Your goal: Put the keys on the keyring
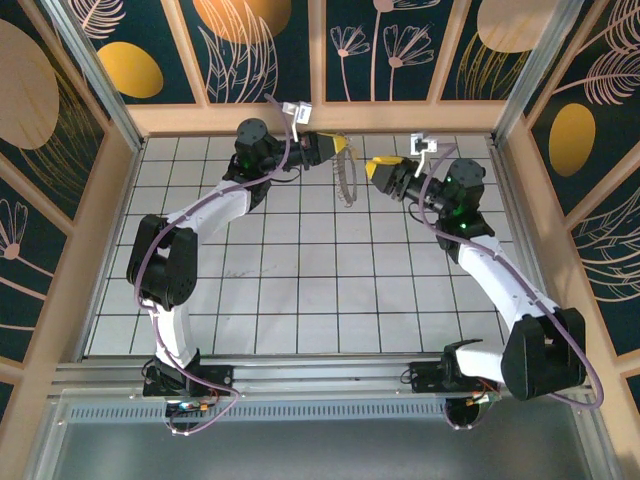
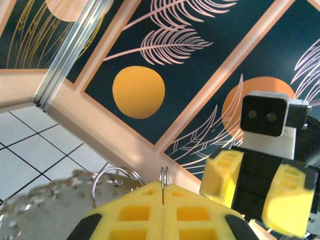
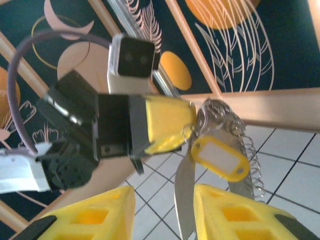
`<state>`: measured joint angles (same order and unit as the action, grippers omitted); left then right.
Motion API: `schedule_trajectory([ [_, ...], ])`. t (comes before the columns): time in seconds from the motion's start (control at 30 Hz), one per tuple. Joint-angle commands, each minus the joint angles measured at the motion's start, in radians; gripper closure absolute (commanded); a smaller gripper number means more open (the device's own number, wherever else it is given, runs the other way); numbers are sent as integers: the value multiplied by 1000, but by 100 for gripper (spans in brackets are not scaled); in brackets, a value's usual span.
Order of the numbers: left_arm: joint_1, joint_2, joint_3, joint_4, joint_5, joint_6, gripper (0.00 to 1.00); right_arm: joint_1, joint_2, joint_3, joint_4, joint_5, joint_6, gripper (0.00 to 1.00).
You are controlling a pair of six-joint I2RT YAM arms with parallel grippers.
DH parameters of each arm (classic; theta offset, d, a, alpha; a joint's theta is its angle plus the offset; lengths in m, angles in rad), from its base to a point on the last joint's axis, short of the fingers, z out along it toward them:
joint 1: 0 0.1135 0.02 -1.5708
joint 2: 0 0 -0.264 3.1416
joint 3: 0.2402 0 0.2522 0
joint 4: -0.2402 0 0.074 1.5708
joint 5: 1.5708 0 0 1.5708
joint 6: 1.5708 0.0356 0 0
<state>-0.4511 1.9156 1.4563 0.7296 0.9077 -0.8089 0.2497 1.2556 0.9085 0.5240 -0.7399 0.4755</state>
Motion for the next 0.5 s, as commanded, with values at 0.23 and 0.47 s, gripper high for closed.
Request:
schedule_trajectory([
  [0.23, -4, -55, -48, 172, -35, -85, 100, -21, 194, 138, 331, -16, 277, 66],
  [0.47, -5, -51, -39, 184, -33, -100, 100, -20, 283, 105, 567, -92, 421, 68],
])
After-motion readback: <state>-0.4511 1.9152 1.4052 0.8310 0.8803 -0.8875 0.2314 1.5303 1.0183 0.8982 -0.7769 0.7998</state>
